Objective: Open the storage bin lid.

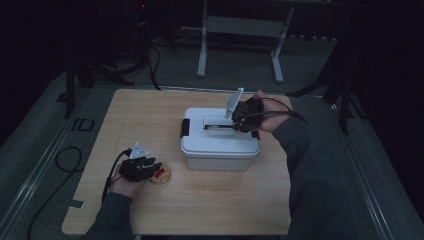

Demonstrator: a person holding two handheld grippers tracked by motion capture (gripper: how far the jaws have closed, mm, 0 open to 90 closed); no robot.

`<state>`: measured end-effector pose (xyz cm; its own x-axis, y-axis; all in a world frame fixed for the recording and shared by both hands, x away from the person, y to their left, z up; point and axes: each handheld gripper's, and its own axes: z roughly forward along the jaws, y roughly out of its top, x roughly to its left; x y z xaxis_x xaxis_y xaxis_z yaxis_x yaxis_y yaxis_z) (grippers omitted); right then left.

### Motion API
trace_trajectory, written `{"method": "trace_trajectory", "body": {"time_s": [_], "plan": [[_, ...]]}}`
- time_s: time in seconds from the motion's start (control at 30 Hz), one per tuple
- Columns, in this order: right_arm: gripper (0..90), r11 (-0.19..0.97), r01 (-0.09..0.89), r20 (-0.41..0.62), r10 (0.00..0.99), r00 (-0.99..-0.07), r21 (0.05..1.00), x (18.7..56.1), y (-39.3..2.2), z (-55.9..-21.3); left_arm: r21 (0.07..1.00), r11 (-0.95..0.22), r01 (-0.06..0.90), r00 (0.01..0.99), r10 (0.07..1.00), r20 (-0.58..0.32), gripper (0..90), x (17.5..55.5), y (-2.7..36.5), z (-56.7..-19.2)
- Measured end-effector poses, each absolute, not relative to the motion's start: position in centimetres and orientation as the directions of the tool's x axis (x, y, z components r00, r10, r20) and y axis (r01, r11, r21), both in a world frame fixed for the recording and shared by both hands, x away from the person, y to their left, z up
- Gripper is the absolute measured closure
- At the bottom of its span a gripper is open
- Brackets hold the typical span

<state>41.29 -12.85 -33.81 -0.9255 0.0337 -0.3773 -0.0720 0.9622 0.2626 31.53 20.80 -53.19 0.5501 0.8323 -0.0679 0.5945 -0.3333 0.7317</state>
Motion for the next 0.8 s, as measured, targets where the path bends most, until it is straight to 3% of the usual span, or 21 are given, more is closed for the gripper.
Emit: {"method": "trace_trajectory", "body": {"time_s": [0.8], "plan": [[67.8, 0.970, -0.101, -0.365, -0.015, -0.931, 0.219, 41.4, -10.3, -34.3, 0.731, -0.332, 0.596, 0.549, 0.833, -0.070, 64.0, 31.5, 20.9, -53.2]]}}
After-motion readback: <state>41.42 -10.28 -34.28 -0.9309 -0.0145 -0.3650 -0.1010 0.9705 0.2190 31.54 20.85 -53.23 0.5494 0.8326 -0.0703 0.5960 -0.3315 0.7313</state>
